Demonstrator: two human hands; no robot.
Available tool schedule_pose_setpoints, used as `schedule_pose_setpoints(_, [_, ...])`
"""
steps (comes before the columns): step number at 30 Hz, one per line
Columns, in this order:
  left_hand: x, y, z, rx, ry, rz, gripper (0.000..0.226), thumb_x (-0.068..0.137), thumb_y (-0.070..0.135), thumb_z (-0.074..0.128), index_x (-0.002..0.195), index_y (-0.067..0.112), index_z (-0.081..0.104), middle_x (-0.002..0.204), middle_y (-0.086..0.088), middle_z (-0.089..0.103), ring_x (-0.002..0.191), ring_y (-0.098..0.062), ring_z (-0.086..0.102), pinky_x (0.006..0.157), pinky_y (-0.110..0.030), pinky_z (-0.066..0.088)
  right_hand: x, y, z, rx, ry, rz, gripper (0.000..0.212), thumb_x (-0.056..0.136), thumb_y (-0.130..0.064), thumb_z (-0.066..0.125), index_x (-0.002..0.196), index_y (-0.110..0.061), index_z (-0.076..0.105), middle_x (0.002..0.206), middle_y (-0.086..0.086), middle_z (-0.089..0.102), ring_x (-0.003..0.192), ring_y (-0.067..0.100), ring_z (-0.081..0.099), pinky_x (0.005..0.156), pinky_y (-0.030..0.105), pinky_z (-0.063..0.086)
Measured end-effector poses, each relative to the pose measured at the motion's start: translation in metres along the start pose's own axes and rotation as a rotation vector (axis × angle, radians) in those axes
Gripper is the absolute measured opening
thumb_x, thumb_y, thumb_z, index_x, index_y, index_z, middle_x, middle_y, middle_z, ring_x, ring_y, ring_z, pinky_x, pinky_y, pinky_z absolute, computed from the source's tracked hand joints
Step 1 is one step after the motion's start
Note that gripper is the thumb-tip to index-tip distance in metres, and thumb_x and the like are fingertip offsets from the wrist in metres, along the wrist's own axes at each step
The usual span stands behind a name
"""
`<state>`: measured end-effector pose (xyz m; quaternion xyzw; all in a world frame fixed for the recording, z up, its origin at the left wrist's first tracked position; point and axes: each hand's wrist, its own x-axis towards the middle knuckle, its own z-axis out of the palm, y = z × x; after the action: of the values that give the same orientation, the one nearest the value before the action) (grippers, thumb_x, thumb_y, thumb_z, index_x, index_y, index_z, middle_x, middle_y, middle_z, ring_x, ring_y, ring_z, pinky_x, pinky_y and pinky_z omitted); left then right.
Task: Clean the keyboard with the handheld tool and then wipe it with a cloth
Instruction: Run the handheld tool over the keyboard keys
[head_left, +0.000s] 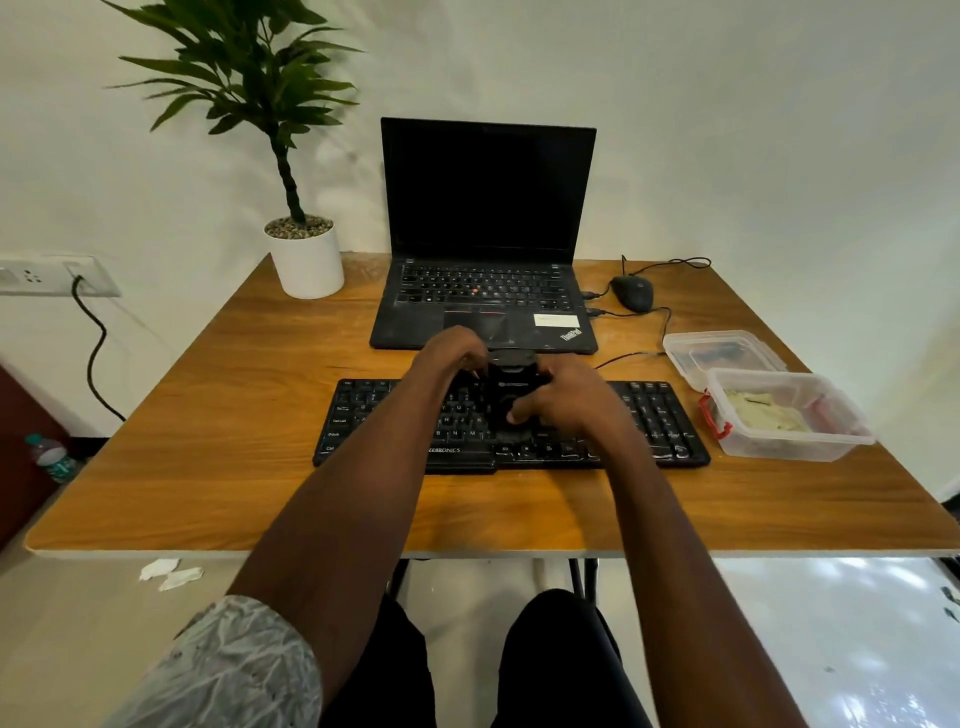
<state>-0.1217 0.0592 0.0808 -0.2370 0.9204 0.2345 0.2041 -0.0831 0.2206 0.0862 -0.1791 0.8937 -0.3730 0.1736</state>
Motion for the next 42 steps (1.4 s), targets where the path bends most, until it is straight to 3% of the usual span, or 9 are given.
schedule_pose_setpoints(2, [-0.005,0.0,-0.001,-0.038,-0.049,-0.035,0.045,0.092,0.029,0.063,0.127,0.001,0.057,0.131,-0.013,0.054,0.12,-0.031,0.053,0.095,-0.038,0.043,-0.004,0.013,-0.018,-0.009,0.04,0.057,0.04,0.073,-0.01,0.078,0.108,-0.018,0.061,0.104,0.001,0.065,0.094,0.019,0.061,0.08,0.036,0.052])
schedule_pose_setpoints(6, [-0.004,-0.001,-0.001,-0.069,-0.077,-0.036,0.046,0.09,0.03,0.066,0.124,0.0,0.058,0.123,-0.014,0.057,0.117,-0.032,0.054,0.094,-0.039,0.044,-0.009,0.017,-0.025,-0.122,0.17,0.068,0.041,0.073,-0.014,0.079,0.11,-0.018,0.063,0.102,0.0,0.064,0.093,0.019,0.061,0.08,0.038,0.054])
schedule_pose_setpoints(11, [-0.002,0.002,0.0,0.03,0.009,-0.022,0.041,0.099,0.024,0.051,0.131,-0.002,0.054,0.109,-0.013,0.049,0.097,-0.023,0.05,0.083,-0.033,0.041,-0.005,-0.001,0.01,-0.022,0.048,-0.071,0.034,0.076,-0.014,0.076,0.106,-0.022,0.063,0.101,0.0,0.068,0.087,0.015,0.064,0.077,0.034,0.056])
schedule_pose_setpoints(18, [-0.002,-0.001,0.002,-0.104,-0.03,-0.039,0.049,0.089,0.027,0.067,0.127,-0.001,0.054,0.112,-0.015,0.053,0.102,-0.029,0.052,0.087,-0.036,0.041,-0.004,0.043,-0.053,-0.08,0.189,0.145,0.045,0.072,-0.011,0.078,0.114,-0.014,0.063,0.106,0.006,0.067,0.094,0.024,0.063,0.081,0.041,0.055])
schedule_pose_setpoints(23, [-0.002,0.0,0.005,-0.111,-0.001,-0.034,0.048,0.091,0.024,0.066,0.129,-0.002,0.053,0.136,-0.018,0.052,0.123,-0.033,0.051,0.092,-0.037,0.043,-0.003,0.02,-0.024,-0.103,0.135,0.056,0.041,0.075,-0.017,0.077,0.113,-0.017,0.062,0.105,0.003,0.067,0.094,0.02,0.064,0.084,0.042,0.056])
schedule_pose_setpoints(27, [0.001,0.0,0.004,-0.038,0.067,-0.02,0.023,0.098,0.022,0.052,0.096,0.001,0.062,0.103,-0.016,0.058,0.077,-0.019,0.057,0.069,-0.03,0.046,-0.005,0.003,0.008,0.07,0.0,-0.038,0.032,0.074,-0.014,0.078,0.097,-0.025,0.058,0.1,0.0,0.067,0.089,0.017,0.065,0.083,0.039,0.056])
schedule_pose_setpoints(31, [-0.003,0.001,0.005,-0.124,0.004,-0.035,0.047,0.091,0.024,0.066,0.129,-0.001,0.054,0.136,-0.017,0.052,0.123,-0.032,0.05,0.095,-0.038,0.043,-0.005,0.022,-0.022,0.03,0.065,0.07,0.041,0.074,-0.011,0.078,0.111,-0.016,0.06,0.11,0.004,0.064,0.101,0.022,0.061,0.088,0.039,0.053])
schedule_pose_setpoints(36, [-0.002,0.001,0.007,-0.141,0.031,-0.028,0.048,0.089,0.024,0.067,0.128,0.0,0.054,0.133,-0.016,0.053,0.121,-0.031,0.051,0.096,-0.037,0.042,-0.006,0.039,-0.046,-0.042,0.201,0.138,0.045,0.073,-0.016,0.08,0.114,-0.015,0.062,0.106,0.003,0.065,0.094,0.02,0.06,0.082,0.038,0.052])
schedule_pose_setpoints(42, [-0.001,0.002,0.008,-0.132,0.066,-0.035,0.05,0.089,0.026,0.068,0.129,-0.001,0.055,0.137,-0.016,0.052,0.123,-0.031,0.052,0.095,-0.037,0.044,-0.005,0.017,-0.012,0.071,0.035,0.007,0.041,0.072,-0.012,0.08,0.107,-0.018,0.061,0.108,0.003,0.066,0.097,0.019,0.062,0.088,0.041,0.054])
